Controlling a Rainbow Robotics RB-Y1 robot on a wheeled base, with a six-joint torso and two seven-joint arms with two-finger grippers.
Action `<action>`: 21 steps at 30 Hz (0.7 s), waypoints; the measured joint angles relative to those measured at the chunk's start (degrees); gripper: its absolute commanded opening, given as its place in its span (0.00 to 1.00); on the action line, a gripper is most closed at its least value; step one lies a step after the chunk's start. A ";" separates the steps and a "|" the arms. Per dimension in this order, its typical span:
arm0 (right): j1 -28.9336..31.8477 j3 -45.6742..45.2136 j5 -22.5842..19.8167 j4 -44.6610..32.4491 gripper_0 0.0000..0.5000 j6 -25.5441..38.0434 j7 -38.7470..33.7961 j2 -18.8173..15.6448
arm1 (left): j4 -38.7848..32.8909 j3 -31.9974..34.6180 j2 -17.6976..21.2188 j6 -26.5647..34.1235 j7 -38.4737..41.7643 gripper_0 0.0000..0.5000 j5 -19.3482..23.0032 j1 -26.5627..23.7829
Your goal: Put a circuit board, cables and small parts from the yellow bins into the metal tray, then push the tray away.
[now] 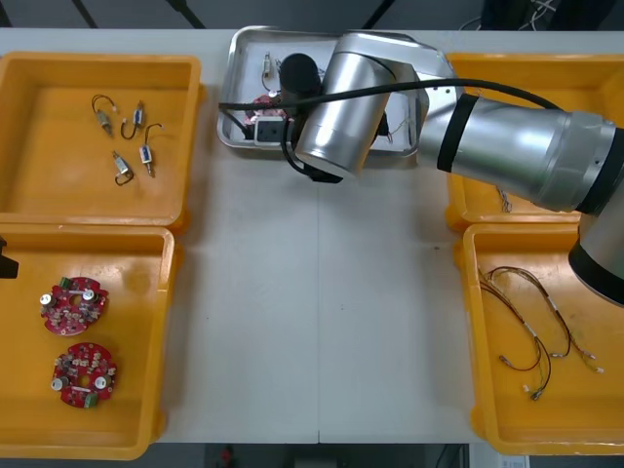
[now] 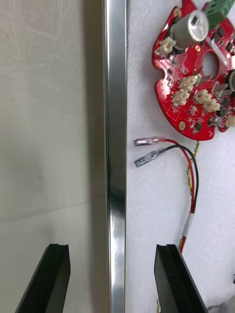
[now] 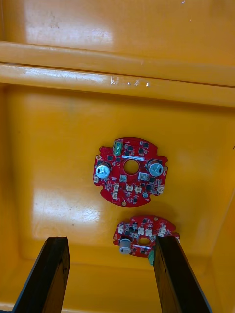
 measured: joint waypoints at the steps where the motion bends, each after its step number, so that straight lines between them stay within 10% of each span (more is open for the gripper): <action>1: 0.00 -1.15 -0.03 -1.04 1.00 1.94 0.00 -0.01 | 0.00 0.00 0.00 0.00 0.00 1.00 0.00 0.00; 11: 0.07 -11.55 -5.64 -11.38 1.00 19.31 -1.60 -1.70 | 0.00 0.00 0.00 0.00 0.00 1.00 0.00 0.00; 21: 5.85 -21.65 -9.81 -26.51 1.00 31.90 -22.37 -8.73 | 0.01 0.00 0.00 0.00 0.00 1.00 0.01 0.01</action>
